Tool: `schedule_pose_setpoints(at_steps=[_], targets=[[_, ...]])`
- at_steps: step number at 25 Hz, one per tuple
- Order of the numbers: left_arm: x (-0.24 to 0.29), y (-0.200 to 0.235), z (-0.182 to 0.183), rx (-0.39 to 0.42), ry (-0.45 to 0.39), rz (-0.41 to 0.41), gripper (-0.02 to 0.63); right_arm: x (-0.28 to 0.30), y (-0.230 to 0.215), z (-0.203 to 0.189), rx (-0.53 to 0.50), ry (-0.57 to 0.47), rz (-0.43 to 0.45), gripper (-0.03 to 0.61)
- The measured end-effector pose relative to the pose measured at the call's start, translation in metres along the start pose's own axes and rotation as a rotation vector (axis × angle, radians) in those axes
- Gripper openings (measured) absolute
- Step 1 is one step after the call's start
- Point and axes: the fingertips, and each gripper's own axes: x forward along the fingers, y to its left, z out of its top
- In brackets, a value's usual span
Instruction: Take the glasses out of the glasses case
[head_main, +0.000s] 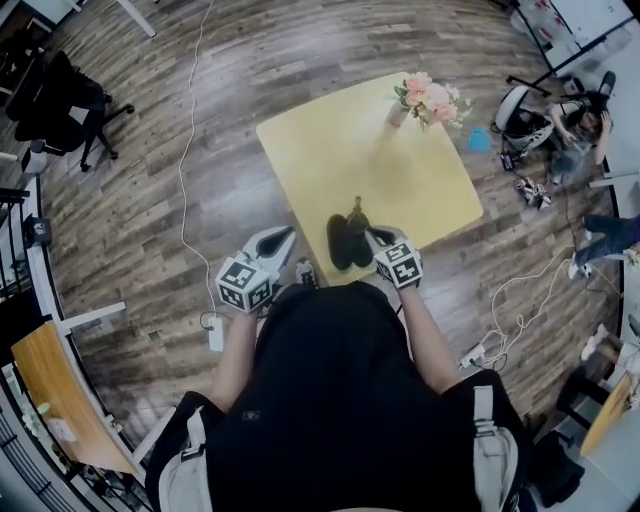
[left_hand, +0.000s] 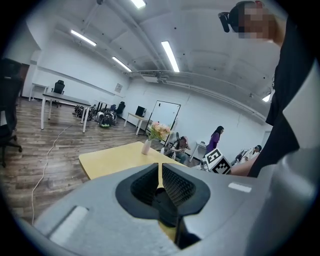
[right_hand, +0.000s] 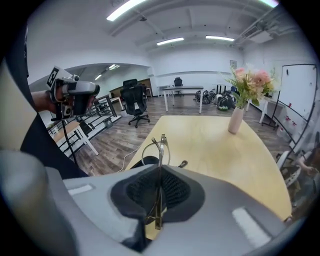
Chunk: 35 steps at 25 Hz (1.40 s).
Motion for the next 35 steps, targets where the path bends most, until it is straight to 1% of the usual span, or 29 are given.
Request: schedule_pose_setpoints(at_steps=[10,14,16,19,23,31,35], targets=[[0.016,-0.044,-0.005,0.006,-0.006,0.060,0.032,-0.042,-0.017,0.015,-0.091,-0.124,0.082,0.018],[0.024,-0.065,-0.006,-0.011,-0.034,0.065,0.032,-0.062,-0.019,0.016,-0.128,-0.219,0.118,0.018],[0.026,-0.077,-0.008,-0.007,-0.041,0.069,0.032,-0.072,-0.020,0.016,-0.133,-0.261,0.135,0.018],[0.024,-0.090,-0.012,0.005,-0.037,0.079,0.032,-0.084,-0.020,0.020,-0.135,-0.298,0.149,0.018],[0.019,-0.103,-0.022,-0.001,-0.036,0.108,0.032,-0.102,-0.023,0.026,-0.126,-0.350,0.156,0.018],[0.003,-0.122,-0.044,-0.023,-0.043,0.166,0.032,-0.127,-0.009,0.024,-0.135,-0.417,0.195,0.018],[-0.005,-0.132,-0.053,-0.032,-0.046,0.193,0.032,-0.135,-0.001,0.016,-0.144,-0.432,0.217,0.018]])
